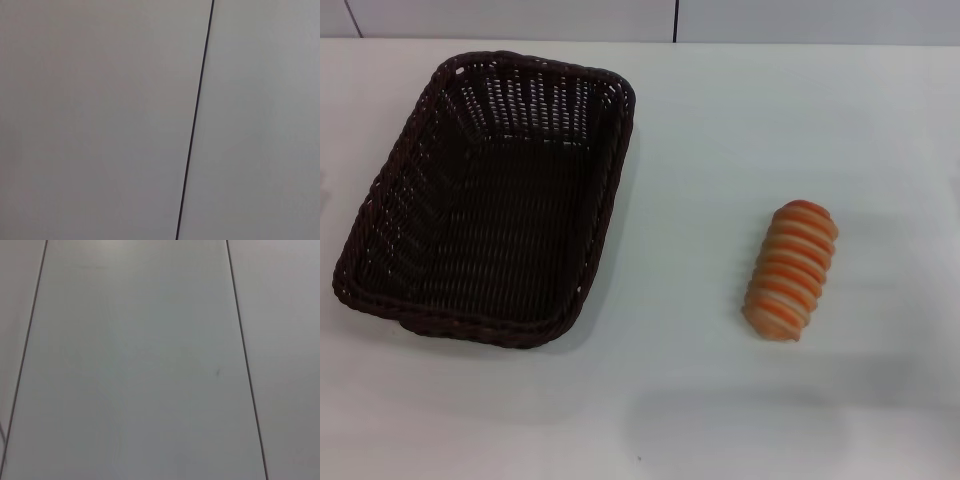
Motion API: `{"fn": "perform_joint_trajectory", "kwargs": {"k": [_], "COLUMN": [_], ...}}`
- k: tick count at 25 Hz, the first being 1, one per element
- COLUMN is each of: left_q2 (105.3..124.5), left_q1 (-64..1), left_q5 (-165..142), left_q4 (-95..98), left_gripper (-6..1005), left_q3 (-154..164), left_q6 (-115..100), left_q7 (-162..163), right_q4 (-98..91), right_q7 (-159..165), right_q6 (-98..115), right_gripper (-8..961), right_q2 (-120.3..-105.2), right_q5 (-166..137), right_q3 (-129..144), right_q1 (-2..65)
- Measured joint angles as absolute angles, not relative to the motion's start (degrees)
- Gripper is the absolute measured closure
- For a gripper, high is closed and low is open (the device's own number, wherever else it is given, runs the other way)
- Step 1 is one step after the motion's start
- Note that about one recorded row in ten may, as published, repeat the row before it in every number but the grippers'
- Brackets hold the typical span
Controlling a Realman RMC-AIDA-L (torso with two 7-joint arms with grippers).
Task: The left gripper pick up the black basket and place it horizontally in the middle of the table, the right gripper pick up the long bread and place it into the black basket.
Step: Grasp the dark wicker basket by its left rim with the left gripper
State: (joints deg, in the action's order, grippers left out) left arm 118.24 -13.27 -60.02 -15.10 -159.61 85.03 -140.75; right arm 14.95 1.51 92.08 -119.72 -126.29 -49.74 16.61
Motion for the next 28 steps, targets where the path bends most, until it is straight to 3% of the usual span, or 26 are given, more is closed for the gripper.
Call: {"fn": "perform_joint_trajectory", "kwargs": {"k": [17, 28], "left_q2": [118.1, 118.12], "left_q1": [-13.32, -11.34], "left_q5": [-60.3, -74.6], "left_q4": [-15.5, -45.5], "left_gripper": [191, 195], "left_q3": [-159.08, -150.73], "left_q6": [85.67, 83.21], "left_q7": [-135.96, -95.51], "right_q4": [15.08, 16.0], "right_q7": [1.7, 1.41], "right_q6": [92.12, 92.27], "right_gripper": [302, 303], "right_q2": [-119.7, -119.7], "right_q5": [-126.39, -126.18], "right_q3": [-49.74, -49.75], "right_q1": [16.32, 15.89]}}
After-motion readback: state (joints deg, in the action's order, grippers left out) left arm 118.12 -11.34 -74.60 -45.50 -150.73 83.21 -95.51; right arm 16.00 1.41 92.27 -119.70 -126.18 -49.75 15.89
